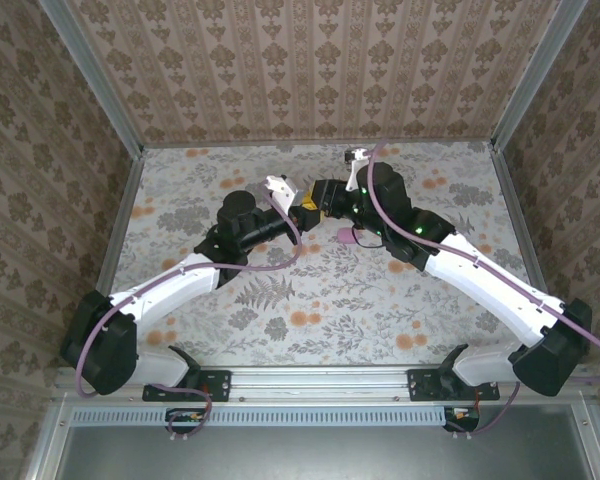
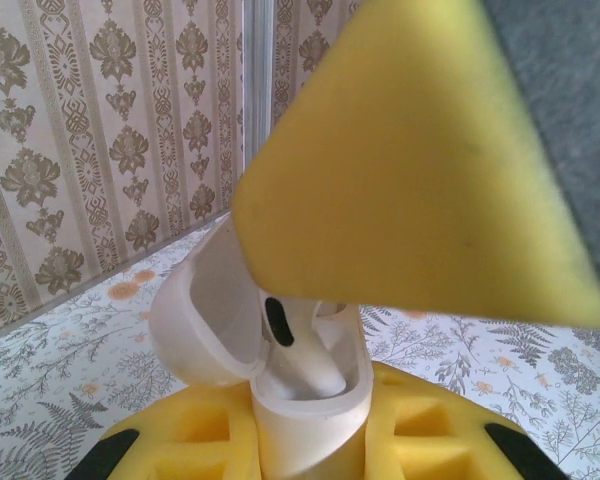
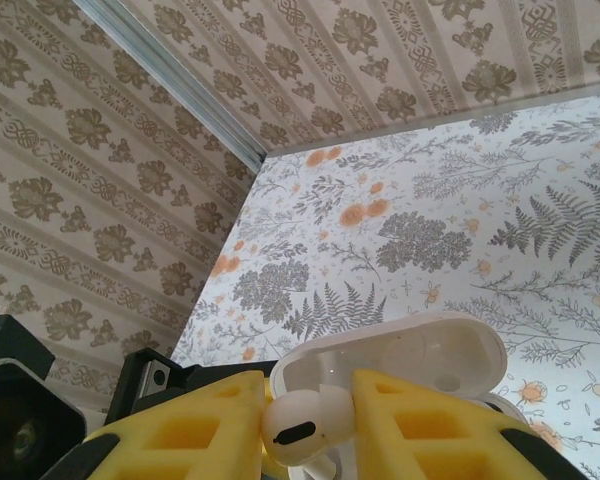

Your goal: Insert wireless bluetooth earbuds into charging case

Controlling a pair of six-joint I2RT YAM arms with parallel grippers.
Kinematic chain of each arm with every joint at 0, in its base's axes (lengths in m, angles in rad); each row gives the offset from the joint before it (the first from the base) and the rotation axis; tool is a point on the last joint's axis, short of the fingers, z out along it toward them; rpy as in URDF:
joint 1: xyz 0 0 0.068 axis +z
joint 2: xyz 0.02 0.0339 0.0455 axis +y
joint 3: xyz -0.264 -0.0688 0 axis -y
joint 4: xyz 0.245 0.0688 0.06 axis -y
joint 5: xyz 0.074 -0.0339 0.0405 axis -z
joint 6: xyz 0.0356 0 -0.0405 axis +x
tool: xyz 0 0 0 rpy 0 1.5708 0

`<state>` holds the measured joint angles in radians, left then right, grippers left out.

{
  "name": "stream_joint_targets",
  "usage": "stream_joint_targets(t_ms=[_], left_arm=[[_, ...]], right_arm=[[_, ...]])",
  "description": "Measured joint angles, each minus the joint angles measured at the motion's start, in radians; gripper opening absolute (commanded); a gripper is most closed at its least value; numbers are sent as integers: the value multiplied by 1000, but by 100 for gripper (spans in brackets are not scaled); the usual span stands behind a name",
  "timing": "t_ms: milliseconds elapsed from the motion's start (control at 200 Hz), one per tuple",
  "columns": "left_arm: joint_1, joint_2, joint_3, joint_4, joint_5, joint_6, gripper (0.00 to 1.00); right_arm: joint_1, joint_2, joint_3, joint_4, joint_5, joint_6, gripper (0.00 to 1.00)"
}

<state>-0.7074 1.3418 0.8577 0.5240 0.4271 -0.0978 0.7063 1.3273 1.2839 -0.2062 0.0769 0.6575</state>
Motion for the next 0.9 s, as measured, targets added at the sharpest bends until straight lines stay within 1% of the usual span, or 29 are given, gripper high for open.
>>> stream_joint_targets(t_ms=[620, 900], left_arm=[[0, 0, 0, -1, 0, 0, 11], [0, 0, 0, -10, 0, 0, 11]], right_arm=[[12, 5, 0, -13, 26, -27, 29], [12, 0, 0, -40, 26, -50, 31]])
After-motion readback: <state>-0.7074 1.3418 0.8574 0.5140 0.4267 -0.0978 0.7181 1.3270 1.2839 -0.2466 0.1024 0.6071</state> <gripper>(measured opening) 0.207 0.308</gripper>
